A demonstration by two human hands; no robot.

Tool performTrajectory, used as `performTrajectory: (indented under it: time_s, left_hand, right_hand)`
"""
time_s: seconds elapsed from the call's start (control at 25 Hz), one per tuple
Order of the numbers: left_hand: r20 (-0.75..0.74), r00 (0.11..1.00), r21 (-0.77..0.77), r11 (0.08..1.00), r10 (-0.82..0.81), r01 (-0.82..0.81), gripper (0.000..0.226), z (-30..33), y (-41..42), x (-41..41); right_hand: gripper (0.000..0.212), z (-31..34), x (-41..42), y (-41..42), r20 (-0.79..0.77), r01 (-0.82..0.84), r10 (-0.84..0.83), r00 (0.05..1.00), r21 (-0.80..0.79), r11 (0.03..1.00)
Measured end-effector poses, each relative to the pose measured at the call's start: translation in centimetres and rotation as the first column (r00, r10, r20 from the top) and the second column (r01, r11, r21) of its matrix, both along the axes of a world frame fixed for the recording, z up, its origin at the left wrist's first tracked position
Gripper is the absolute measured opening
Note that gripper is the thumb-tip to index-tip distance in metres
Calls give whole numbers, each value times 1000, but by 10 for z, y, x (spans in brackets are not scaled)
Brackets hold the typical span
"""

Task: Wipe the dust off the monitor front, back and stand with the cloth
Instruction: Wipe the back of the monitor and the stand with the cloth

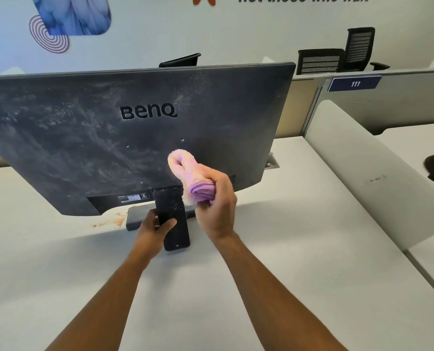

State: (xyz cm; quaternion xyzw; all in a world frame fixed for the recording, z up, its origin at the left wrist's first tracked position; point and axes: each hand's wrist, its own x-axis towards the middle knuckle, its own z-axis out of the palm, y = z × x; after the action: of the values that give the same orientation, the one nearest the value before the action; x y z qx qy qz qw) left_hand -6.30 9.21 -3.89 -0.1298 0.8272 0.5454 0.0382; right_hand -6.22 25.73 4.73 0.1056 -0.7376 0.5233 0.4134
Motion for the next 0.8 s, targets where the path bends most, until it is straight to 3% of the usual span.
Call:
performTrajectory:
  time_s: [0.08,0.16,0.2,0.28,0.4,0.48,0.6,0.68,0.72,0.8]
  left_hand:
    - [10,1000,7,1000,0,0,34,0,1,-1]
    - [19,1000,3,1000,5,-5,38,0,1,-1]
    - [23,1000,0,1000,6,-6,40,1,1,-1]
    - [28,1000,4,1000,2,-2,41,1,0,-1]
    - [31,1000,11,1000,-2,2,39,1,-1,-2]
    - [26,1000,0,1000,2,-2,37,3,-2,-6]
    - [-35,998,92,994,54,-50,37,10,-2,-11]
    - [-87,992,182,981,91,-74,40,18,-2,-16]
    - [-99,990,189,979,98,-78,43,21,-3,-19]
    - [-87,990,122,988,109,-98,45,24,-3,-25]
  right_hand:
    - [40,8,-10,17,43,179,-174,984,-271,946]
    - [50,23,-24,43,210,396,-337,918,-538,744]
    - [53,28,-32,58,267,439,-349,898,-593,675]
    - [54,35,-49,80,330,457,-317,889,-617,640]
    - [54,45,-59,67,335,399,-246,910,-539,741]
    - [56,50,-51,36,208,317,-247,947,-456,832]
    - [43,29,-29,-3,-39,123,-126,991,-68,990]
    - [35,12,-17,-9,-111,-45,68,991,200,979]
    - [37,7,-14,-6,-127,-95,129,983,250,964]
    - [36,8,-11,7,-138,-41,56,989,112,993]
